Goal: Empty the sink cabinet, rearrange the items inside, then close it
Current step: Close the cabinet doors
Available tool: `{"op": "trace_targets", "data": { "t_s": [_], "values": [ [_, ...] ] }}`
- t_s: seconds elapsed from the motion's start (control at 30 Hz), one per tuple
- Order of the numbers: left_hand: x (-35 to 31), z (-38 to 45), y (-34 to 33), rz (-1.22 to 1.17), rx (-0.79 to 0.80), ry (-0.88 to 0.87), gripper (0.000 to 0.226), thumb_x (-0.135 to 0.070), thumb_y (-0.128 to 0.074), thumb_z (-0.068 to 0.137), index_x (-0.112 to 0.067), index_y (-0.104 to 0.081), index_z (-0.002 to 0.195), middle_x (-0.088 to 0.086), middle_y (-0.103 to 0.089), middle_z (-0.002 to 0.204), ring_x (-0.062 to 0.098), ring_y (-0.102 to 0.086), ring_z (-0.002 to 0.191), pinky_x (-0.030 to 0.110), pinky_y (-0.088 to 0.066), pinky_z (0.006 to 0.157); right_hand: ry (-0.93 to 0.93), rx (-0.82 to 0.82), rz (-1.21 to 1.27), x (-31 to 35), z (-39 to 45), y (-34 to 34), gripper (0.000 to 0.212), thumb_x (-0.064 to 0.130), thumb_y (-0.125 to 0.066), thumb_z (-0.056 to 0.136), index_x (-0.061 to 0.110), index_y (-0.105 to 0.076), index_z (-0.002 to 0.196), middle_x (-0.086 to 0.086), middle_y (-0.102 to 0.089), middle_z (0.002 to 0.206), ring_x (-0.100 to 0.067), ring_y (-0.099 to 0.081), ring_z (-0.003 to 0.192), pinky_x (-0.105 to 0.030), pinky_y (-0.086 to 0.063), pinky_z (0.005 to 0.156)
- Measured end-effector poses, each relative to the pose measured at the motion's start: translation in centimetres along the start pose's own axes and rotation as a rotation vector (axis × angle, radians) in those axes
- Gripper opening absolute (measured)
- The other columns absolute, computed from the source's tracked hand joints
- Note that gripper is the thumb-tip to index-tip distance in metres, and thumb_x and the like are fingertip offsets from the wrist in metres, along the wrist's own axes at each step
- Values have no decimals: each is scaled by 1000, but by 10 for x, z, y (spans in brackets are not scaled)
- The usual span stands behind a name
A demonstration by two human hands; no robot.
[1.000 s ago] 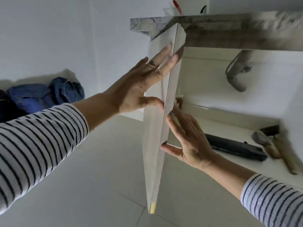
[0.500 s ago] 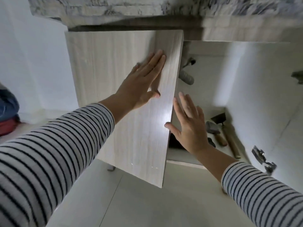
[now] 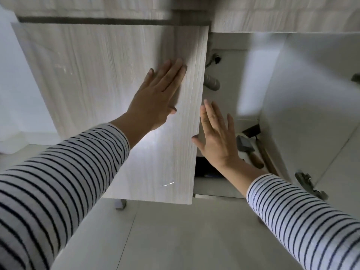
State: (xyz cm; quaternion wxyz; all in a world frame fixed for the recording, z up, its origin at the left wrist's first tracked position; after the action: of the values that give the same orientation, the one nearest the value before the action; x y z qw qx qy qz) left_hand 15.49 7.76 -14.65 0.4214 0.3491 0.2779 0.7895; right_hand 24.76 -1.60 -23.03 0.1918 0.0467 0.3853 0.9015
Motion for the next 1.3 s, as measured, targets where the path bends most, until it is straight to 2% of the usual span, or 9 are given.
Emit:
{"op": "trace_targets", "data": {
  "t_s": [0.1,0.2,0.27,0.4,0.6,0.8,0.9,1.13,1.3],
  "values": [
    [-8,-3,7,-77,-51,0,94,-27,-68,81,-9,-6,149,5,-1,158,26,-1,145,45,-13,117,-14,142,23,2,-4,6,79,32,-65,83,1,-26,144,-13,-23,154,-30,-27,140,-52,-31,109],
    [-30,-5,15,-242,-72,-109,75,-16,-68,79,-2,-31,142,13,-33,147,30,-38,131,37,-37,103,-58,357,63,-3,-12,26,70,32,-53,91,4,-21,146,-10,-17,156,-24,-21,143,-38,-26,113],
    [-48,0,14,-360,39,-161,64,-15,-66,81,-3,-40,138,11,-42,140,31,-49,120,37,-46,92,-114,486,56,-16,-21,49,62,35,-49,93,8,-27,144,-4,-24,154,-22,-30,138,-33,-31,107],
    [-89,26,28,-509,243,-217,56,-32,-58,88,-15,-39,138,4,-40,140,25,-48,120,34,-42,98,-229,666,-12,-49,-37,118,46,36,-53,90,7,-50,127,-8,-54,126,-27,-52,117,-38,-45,95],
    [-177,87,115,-604,214,-407,60,-39,-55,89,-23,-32,143,0,-34,148,21,-36,132,35,-31,106,-409,596,-259,-120,-62,267,64,43,-50,91,12,-31,144,-5,-30,151,-22,-30,138,-35,-27,112],
    [-307,119,215,-809,26,-637,73,-40,-64,84,-18,-30,144,4,-35,148,24,-37,132,36,-32,107,-637,419,-502,-167,-126,434,61,38,-54,89,12,-35,142,-1,-36,146,-21,-41,129,-34,-37,105],
    [-365,124,254,-881,-42,-749,81,-41,-68,80,-19,-26,146,2,-33,150,22,-34,134,35,-29,109,-749,325,-528,-180,-163,488,62,35,-58,87,11,-36,141,-1,-37,146,-19,-42,129,-29,-34,105],
    [-451,119,274,-886,47,-846,99,-43,-76,70,-19,-19,147,1,-26,153,21,-27,138,33,-23,112,-874,323,-477,-194,-219,508,62,31,-62,85,8,-40,138,-9,-39,143,-22,-39,130,-25,-27,106],
    [-465,111,269,-905,93,-819,109,-47,-80,63,-18,-16,147,1,-23,153,22,-26,138,34,-25,111,-933,232,-407,-196,-232,502,65,30,-62,86,9,-37,141,-8,-37,146,-22,-37,133,-24,-26,106]
  ]
}}
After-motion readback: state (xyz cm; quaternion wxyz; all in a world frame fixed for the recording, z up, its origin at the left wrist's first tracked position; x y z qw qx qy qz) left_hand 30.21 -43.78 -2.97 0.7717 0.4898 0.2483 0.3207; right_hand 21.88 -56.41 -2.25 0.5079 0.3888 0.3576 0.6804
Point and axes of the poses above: each hand's wrist, its own z-axis towards the middle knuckle, its own y-axis out of the back of the hand, x = y × z, the point moved 8 cm from there along z, towards the middle knuckle
